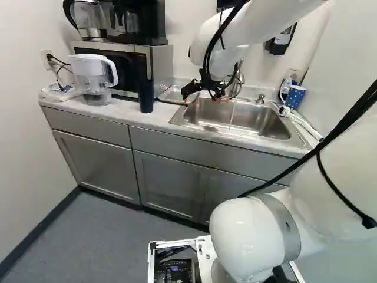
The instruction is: Rinse the cup and place it in the tray
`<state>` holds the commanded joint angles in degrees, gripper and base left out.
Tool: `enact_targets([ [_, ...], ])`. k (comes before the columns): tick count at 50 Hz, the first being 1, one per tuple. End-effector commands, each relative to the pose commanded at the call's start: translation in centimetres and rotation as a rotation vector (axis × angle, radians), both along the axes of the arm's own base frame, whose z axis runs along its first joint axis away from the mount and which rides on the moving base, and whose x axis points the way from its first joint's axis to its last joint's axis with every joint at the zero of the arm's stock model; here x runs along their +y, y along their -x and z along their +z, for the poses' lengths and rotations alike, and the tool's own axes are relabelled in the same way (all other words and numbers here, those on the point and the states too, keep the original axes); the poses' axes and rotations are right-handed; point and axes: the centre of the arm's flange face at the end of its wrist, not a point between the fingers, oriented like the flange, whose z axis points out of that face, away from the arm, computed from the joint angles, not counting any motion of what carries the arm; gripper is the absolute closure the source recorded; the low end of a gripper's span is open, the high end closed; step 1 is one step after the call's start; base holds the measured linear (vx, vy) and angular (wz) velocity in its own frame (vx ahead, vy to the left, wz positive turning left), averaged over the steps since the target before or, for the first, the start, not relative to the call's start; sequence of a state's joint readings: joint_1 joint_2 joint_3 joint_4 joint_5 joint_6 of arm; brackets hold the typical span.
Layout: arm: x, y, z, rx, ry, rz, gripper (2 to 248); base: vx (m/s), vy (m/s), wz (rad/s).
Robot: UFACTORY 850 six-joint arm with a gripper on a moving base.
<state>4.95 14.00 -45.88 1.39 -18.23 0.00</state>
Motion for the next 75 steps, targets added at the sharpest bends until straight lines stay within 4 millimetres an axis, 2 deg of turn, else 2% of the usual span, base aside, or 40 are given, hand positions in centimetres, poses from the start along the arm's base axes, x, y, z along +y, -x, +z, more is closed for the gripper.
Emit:
enact_targets([
  [75,12.2,-1.2,0.3,0.01,0.002,0.271,3,0.0,0.0,0.0],
])
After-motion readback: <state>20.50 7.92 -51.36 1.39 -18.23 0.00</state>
